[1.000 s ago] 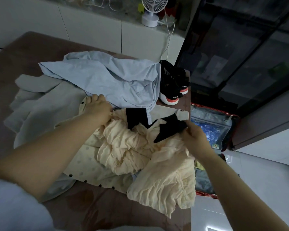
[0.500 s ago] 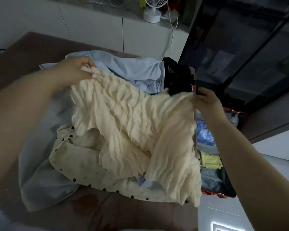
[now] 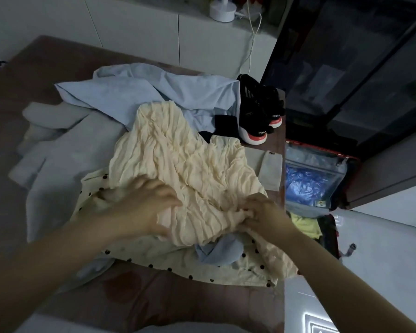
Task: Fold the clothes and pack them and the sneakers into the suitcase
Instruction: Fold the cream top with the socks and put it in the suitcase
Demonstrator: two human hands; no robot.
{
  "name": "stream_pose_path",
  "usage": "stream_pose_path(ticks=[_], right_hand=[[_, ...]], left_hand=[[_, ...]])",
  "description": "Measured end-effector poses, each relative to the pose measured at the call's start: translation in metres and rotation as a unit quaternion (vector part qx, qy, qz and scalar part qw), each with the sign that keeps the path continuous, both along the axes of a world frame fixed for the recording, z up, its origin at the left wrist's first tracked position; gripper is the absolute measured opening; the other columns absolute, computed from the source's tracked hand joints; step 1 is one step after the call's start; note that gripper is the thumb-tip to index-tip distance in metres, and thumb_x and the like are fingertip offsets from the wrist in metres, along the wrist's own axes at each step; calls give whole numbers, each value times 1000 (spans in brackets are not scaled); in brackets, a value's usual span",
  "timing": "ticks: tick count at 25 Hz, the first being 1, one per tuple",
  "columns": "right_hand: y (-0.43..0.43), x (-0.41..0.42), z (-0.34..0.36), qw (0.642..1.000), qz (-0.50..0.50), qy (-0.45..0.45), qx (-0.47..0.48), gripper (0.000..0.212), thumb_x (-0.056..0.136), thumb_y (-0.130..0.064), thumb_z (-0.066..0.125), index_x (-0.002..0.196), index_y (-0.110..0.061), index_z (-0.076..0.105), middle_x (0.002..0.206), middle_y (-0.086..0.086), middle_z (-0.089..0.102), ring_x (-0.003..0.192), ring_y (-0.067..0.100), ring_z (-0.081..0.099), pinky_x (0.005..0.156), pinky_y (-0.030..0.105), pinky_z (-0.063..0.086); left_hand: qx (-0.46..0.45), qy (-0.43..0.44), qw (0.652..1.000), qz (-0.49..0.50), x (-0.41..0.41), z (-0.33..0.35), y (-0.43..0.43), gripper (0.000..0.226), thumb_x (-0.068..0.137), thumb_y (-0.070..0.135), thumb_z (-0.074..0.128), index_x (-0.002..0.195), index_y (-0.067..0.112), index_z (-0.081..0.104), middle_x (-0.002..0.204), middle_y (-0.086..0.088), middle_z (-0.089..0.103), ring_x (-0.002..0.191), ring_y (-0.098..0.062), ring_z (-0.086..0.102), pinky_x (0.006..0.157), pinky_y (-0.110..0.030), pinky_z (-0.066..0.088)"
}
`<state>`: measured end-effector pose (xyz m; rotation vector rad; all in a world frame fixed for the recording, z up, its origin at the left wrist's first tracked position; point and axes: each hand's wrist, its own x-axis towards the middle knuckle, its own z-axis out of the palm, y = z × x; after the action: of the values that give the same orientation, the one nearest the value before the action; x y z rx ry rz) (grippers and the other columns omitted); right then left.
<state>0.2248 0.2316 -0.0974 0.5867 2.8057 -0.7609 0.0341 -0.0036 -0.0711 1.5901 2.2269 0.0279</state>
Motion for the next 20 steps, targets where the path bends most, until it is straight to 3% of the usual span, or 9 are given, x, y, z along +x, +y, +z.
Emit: stream_pose_path(ticks=[2, 5, 7, 8, 10, 12, 15, 17, 20], right_hand=[[13, -6, 21, 995, -72, 42, -52, 23, 78, -8, 71, 101, -8, 71, 98, 7, 64, 91, 20, 60, 76, 21, 39], [47, -18, 54, 950, -246, 161, -101, 9, 86, -12, 63, 79, -14, 68, 69, 1, 55, 67, 16, 49, 62, 24, 34], [71, -26, 63, 910, -322, 230, -124, 17, 91, -17, 55, 105, -13, 62, 85, 0, 58, 77, 16, 52, 59, 23, 38], [77, -25, 61, 908, -339, 212, -127, 33, 92, -19, 54, 124, -14, 51, 103, 1, 57, 89, 18, 54, 63, 22, 42], [73, -12, 47, 924, -348, 131, -85, 50, 92, -25, 56, 136, -11, 36, 125, 9, 47, 110, 26, 51, 83, 31, 43], [45, 16, 25, 950, -301, 80, -14, 48, 89, -37, 57, 126, -11, 41, 122, 11, 46, 112, 30, 49, 91, 38, 41], [-10, 57, -9, 981, -167, -68, 76, 61, 81, -59, 56, 129, -26, 36, 126, 4, 39, 116, 29, 44, 95, 42, 44], [-21, 69, -21, 981, -172, -80, 49, 60, 82, -52, 58, 133, -30, 34, 133, 5, 41, 121, 31, 45, 95, 42, 45], [3, 69, -1, 983, -176, -55, -14, 44, 90, -15, 54, 132, -20, 46, 118, 8, 61, 104, 28, 61, 73, 23, 47]], left_hand=[[2, 23, 999, -27, 17, -15, -11, 82, 60, 65, 64, 133, 36, 41, 131, 18, 40, 120, -4, 25, 103, -26, 16], [110, 54, 992, -25, 14, -26, -15, 44, 61, 37, 65, 105, 33, 61, 102, 10, 65, 97, -8, 48, 86, -26, 26], [140, 28, 990, 20, 0, -17, -10, 34, 65, 32, 46, 89, 28, 71, 94, 7, 68, 90, -8, 52, 81, -27, 27], [162, -8, 986, 35, -5, -9, -5, 38, 67, 31, 43, 87, 22, 73, 97, 5, 67, 92, -10, 52, 82, -25, 30], [204, -68, 972, 90, -18, 12, 5, 37, 77, 30, 49, 98, 10, 72, 106, 3, 60, 98, -12, 54, 85, -13, 35], [209, -115, 962, 131, -29, 29, 11, 26, 90, 17, 56, 111, 6, 65, 114, 2, 56, 105, -13, 53, 85, -4, 33], [174, -173, 952, 184, -38, 41, 18, 20, 95, 12, 49, 108, 3, 62, 108, -6, 64, 99, -21, 58, 73, -10, 39], [169, -192, 944, 207, -38, 48, 23, 21, 96, 15, 47, 104, 3, 62, 102, -8, 66, 95, -21, 59, 69, -11, 37], [134, -245, 936, 213, -42, 72, 24, 16, 96, 21, 48, 101, 21, 63, 98, 17, 61, 91, 5, 54, 78, -8, 39]])
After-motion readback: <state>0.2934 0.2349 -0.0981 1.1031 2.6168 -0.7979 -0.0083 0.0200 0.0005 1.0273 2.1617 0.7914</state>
